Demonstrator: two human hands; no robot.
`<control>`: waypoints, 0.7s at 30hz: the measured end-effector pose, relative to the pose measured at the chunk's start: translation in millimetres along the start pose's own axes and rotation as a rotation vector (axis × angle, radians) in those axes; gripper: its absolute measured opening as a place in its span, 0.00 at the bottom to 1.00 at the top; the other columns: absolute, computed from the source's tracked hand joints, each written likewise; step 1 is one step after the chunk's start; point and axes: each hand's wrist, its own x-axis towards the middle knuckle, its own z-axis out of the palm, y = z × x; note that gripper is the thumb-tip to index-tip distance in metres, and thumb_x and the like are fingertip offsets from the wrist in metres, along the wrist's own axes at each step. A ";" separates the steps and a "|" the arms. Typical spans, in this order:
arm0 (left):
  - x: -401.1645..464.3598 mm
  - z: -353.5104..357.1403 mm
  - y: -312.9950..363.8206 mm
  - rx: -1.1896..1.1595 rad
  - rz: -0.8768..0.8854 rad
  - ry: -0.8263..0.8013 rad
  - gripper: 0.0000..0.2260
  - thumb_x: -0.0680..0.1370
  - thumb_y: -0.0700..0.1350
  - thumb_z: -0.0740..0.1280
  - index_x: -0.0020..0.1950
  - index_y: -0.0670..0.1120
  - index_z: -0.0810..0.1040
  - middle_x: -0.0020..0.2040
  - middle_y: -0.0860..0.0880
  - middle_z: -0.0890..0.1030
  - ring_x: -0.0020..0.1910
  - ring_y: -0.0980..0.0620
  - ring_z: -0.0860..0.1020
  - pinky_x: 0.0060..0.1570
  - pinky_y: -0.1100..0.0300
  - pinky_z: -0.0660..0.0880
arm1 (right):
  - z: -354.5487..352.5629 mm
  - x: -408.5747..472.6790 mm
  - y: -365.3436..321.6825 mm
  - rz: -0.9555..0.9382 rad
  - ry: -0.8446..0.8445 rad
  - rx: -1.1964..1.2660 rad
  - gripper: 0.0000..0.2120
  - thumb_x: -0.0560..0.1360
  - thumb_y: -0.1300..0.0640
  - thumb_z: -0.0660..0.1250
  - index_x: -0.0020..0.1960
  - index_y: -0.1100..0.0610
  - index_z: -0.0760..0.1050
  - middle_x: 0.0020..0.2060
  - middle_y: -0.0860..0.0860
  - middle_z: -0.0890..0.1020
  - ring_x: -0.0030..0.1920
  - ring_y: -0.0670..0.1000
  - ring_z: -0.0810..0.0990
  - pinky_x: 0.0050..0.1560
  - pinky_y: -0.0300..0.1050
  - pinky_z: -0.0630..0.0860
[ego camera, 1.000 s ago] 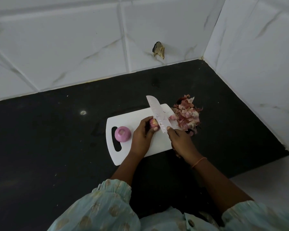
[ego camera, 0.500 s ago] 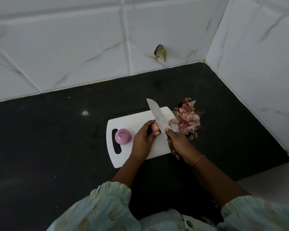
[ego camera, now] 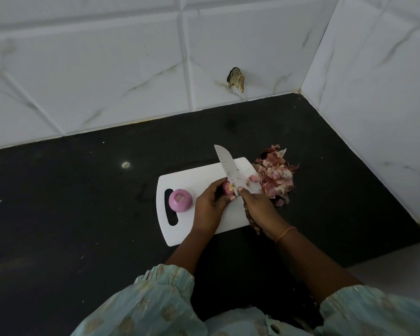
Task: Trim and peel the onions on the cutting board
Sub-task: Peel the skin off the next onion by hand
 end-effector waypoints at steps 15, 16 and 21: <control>-1.3 2.2 -1.4 -0.020 0.091 0.095 0.19 0.72 0.39 0.76 0.60 0.50 0.78 0.56 0.53 0.82 0.54 0.63 0.80 0.54 0.69 0.76 | -3.8 1.6 -2.7 -0.166 0.136 -0.340 0.30 0.66 0.24 0.59 0.48 0.49 0.79 0.41 0.44 0.81 0.44 0.45 0.78 0.45 0.46 0.75; -1.3 2.5 -1.4 -0.013 0.098 0.102 0.19 0.72 0.40 0.76 0.60 0.49 0.78 0.56 0.53 0.82 0.53 0.62 0.80 0.54 0.69 0.76 | -3.3 2.6 -4.6 -0.175 0.150 -0.368 0.32 0.65 0.23 0.60 0.50 0.49 0.79 0.42 0.44 0.81 0.45 0.46 0.78 0.45 0.46 0.75; 0.1 4.4 -4.0 0.098 0.129 0.061 0.22 0.72 0.44 0.77 0.64 0.47 0.77 0.57 0.57 0.77 0.53 0.62 0.77 0.54 0.72 0.73 | -4.9 6.0 -10.2 -0.195 0.129 -0.261 0.24 0.72 0.35 0.67 0.56 0.53 0.78 0.40 0.40 0.77 0.46 0.46 0.77 0.38 0.37 0.69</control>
